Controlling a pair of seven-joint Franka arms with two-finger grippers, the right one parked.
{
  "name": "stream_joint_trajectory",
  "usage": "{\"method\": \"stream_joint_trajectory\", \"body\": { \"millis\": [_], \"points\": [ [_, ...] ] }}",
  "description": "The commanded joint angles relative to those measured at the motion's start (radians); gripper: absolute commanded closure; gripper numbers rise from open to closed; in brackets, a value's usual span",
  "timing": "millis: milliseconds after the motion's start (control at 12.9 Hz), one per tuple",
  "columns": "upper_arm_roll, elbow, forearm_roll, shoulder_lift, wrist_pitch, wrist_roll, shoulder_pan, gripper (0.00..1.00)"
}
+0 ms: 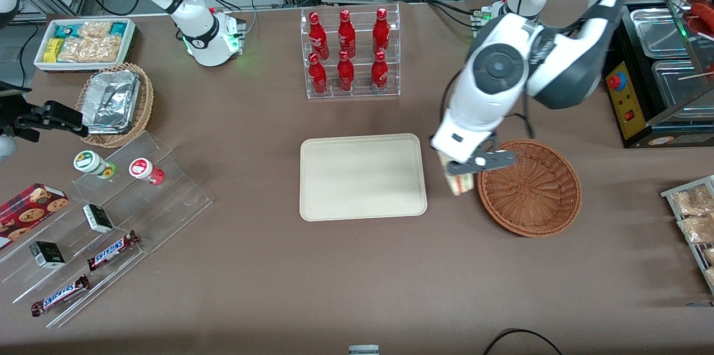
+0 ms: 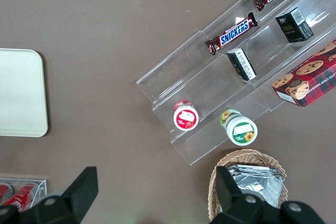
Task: Place sandwich from basket to tray
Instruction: 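Lift the sandwich and carry it with the left gripper over the cream tray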
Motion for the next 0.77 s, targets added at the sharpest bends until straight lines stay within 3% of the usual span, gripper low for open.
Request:
{"method": "stream_joint_trajectory", "body": {
  "millis": [0, 232, 697],
  "points": [
    [-0.034, 0.092, 0.034, 0.104, 0.008, -0.028, -0.088, 1.00],
    [-0.034, 0.156, 0.173, 0.221, 0.014, -0.157, -0.192, 1.00],
    [-0.032, 0.173, 0.250, 0.322, 0.053, -0.225, -0.280, 1.00]
  ]
}}
